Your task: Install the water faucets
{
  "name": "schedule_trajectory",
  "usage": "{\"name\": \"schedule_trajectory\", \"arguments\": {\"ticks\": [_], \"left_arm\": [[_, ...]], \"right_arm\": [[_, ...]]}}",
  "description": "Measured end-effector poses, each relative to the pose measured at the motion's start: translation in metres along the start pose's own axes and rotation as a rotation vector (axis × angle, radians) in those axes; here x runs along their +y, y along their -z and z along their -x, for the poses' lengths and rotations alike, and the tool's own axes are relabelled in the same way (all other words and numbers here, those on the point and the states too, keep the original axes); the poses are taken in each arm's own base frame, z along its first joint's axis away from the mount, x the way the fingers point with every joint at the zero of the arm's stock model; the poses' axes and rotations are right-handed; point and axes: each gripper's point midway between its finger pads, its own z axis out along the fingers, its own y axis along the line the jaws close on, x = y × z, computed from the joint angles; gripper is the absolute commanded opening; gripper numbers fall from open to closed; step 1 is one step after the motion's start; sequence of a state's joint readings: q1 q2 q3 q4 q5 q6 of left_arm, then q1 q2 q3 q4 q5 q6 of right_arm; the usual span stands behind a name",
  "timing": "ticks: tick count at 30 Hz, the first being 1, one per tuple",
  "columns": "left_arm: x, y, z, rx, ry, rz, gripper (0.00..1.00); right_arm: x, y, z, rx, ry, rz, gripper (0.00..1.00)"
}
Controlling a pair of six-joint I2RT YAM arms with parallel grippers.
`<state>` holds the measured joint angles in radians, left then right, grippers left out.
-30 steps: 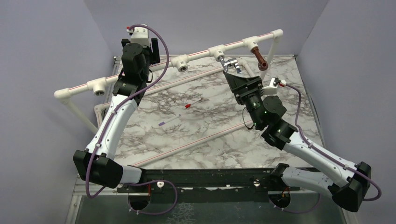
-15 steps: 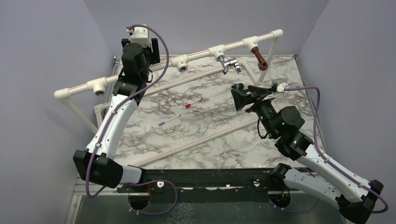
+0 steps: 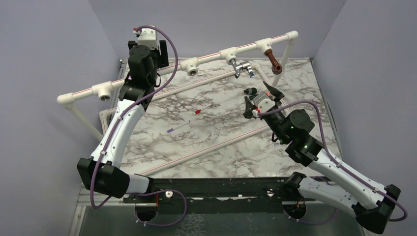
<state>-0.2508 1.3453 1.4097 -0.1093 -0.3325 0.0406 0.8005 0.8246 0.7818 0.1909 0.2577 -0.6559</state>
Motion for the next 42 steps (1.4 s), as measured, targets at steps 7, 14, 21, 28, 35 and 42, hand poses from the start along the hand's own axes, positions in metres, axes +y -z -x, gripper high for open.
{"name": "schedule_trajectory", "arguments": {"ticks": [7, 14, 21, 28, 35, 42], "left_arm": [[0.0, 0.0, 0.0, 0.0, 0.0, -0.001, 0.75], [0.0, 0.0, 0.0, 0.0, 0.0, -0.003, 0.75], [-0.001, 0.0, 0.0, 0.0, 0.0, -0.003, 0.75], [0.0, 0.0, 0.0, 0.0, -0.001, -0.003, 0.76], [0.0, 0.0, 0.0, 0.0, -0.001, -0.003, 0.76], [0.0, 0.0, 0.001, -0.002, 0.0, -0.002, 0.76]], "right_arm": [[-0.01, -0.008, 0.01, -0.043, 0.277, -0.006, 0.84], [-0.003, -0.027, 0.009, -0.051, 0.534, 0.029, 0.84], [-0.009, -0.046, 0.025, -0.086, 0.72, -0.003, 0.84], [-0.006, -0.062, 0.026, -0.086, 0.869, -0.01, 0.79], [-0.014, -0.076, 0.035, -0.072, 0.946, -0.055, 0.65], [-0.017, -0.085, 0.034, -0.045, 0.946, -0.066, 0.49]]}}
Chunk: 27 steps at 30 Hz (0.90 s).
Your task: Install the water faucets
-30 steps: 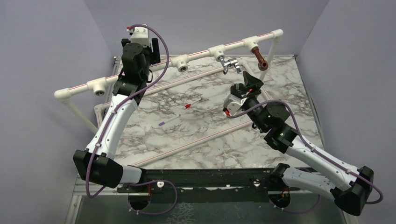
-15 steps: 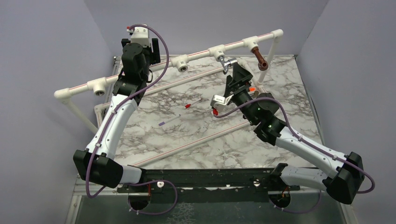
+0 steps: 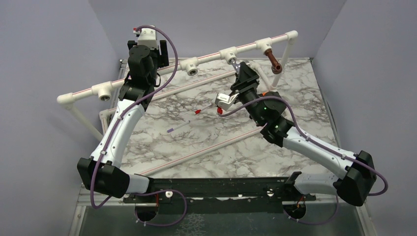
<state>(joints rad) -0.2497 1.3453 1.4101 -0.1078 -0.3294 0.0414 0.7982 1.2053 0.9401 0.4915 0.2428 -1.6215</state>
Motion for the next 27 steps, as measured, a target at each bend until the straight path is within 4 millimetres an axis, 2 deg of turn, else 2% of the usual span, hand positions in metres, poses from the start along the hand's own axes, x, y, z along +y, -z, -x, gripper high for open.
{"name": "schedule_trajectory", "arguments": {"ticks": [5, 10, 14, 20, 27], "left_arm": [[0.0, 0.0, 0.0, 0.0, 0.0, 0.0, 0.76], [0.0, 0.0, 0.0, 0.001, 0.0, 0.0, 0.76], [0.0, 0.0, 0.0, 0.001, 0.0, 0.0, 0.76], [0.0, 0.0, 0.0, 0.0, 0.0, 0.0, 0.76], [0.0, 0.0, 0.0, 0.0, 0.0, 0.0, 0.77]], "right_arm": [[0.014, -0.006, 0.0, 0.01, -0.009, 0.03, 0.31], [0.017, -0.008, 0.001, 0.014, -0.038, 0.029, 0.2], [0.017, -0.008, 0.0, 0.019, -0.056, 0.026, 0.02], [0.018, -0.009, 0.0, 0.021, -0.156, 0.014, 0.01], [0.018, -0.009, 0.001, 0.028, -0.421, -0.03, 0.01]]}}
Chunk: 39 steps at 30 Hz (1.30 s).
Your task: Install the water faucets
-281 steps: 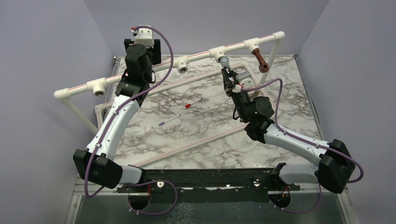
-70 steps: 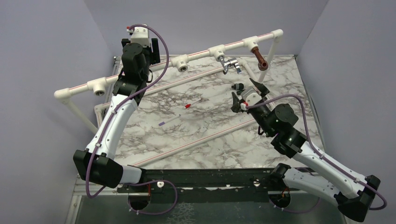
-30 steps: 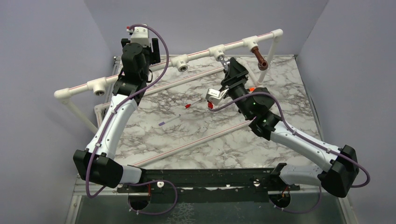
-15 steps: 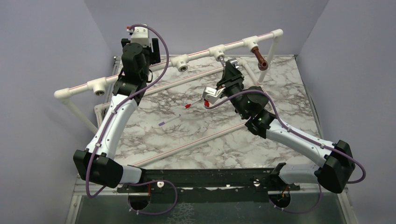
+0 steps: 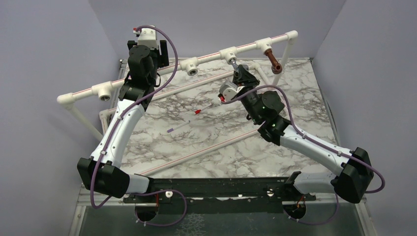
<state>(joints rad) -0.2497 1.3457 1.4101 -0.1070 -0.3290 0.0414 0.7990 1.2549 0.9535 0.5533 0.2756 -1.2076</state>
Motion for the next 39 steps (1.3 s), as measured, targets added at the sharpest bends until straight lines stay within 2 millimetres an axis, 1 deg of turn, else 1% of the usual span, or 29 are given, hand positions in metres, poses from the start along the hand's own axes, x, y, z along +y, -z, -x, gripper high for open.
{"name": "schedule_trajectory", "arguments": {"ticks": [15, 20, 31, 33, 37, 38, 39], "left_arm": [[0.0, 0.0001, 0.0001, 0.0, 0.0, 0.0, 0.77], [0.0001, 0.0001, 0.0002, 0.0, -0.001, 0.0, 0.77], [-0.0011, 0.0003, 0.0, 0.001, 0.0, -0.005, 0.77], [-0.0011, 0.0003, 0.0, 0.001, 0.0, -0.005, 0.77], [-0.0011, 0.0003, 0.0, 0.001, 0.0, -0.005, 0.77], [-0.0011, 0.0003, 0.0, 0.001, 0.0, -0.005, 0.77], [-0.0011, 0.0003, 0.0, 0.001, 0.0, -0.005, 0.77]], "right_arm": [[0.0048, 0.0007, 0.0022, 0.019, -0.783, -0.131, 0.01], [0.0048, 0.0012, 0.0041, 0.01, -1.003, -0.181, 0.01], [0.0035, 0.0021, 0.0023, 0.024, -1.369, -0.282, 0.01], [0.0028, 0.0022, 0.0027, 0.022, -1.402, -0.29, 0.01], [0.0033, 0.0023, 0.0027, 0.023, -1.412, -0.29, 0.01], [0.0033, 0.0023, 0.0027, 0.024, -1.411, -0.29, 0.04], [0.0031, 0.0024, 0.0026, 0.024, -1.406, -0.29, 0.12]]}}
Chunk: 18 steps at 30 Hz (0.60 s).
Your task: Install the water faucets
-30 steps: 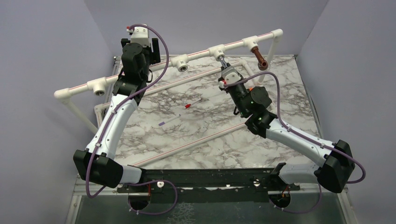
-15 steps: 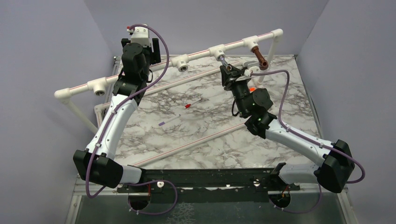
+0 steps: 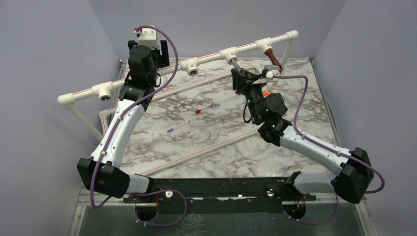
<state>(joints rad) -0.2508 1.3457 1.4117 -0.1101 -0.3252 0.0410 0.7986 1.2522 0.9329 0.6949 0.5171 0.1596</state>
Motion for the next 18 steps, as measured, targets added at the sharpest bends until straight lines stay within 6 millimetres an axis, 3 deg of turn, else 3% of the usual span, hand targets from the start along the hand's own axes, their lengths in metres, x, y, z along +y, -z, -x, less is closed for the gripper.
{"name": "schedule_trajectory", "arguments": {"ticks": [3, 7, 14, 18], "left_arm": [[0.0, 0.0, 0.0, 0.0, 0.0, 0.0, 0.77], [0.001, 0.0, -0.001, 0.005, -0.002, 0.001, 0.77], [0.001, 0.0, -0.001, 0.006, -0.003, 0.001, 0.77], [0.001, 0.0, -0.001, 0.006, -0.003, 0.001, 0.77]], "right_arm": [[0.0, 0.001, 0.0, 0.004, 0.029, 0.005, 0.39], [0.001, 0.002, 0.005, 0.0, 0.043, 0.021, 0.61], [0.009, 0.004, 0.061, -0.082, 0.124, 0.056, 0.75], [0.01, 0.003, 0.072, -0.072, 0.216, 0.064, 0.76]]}}
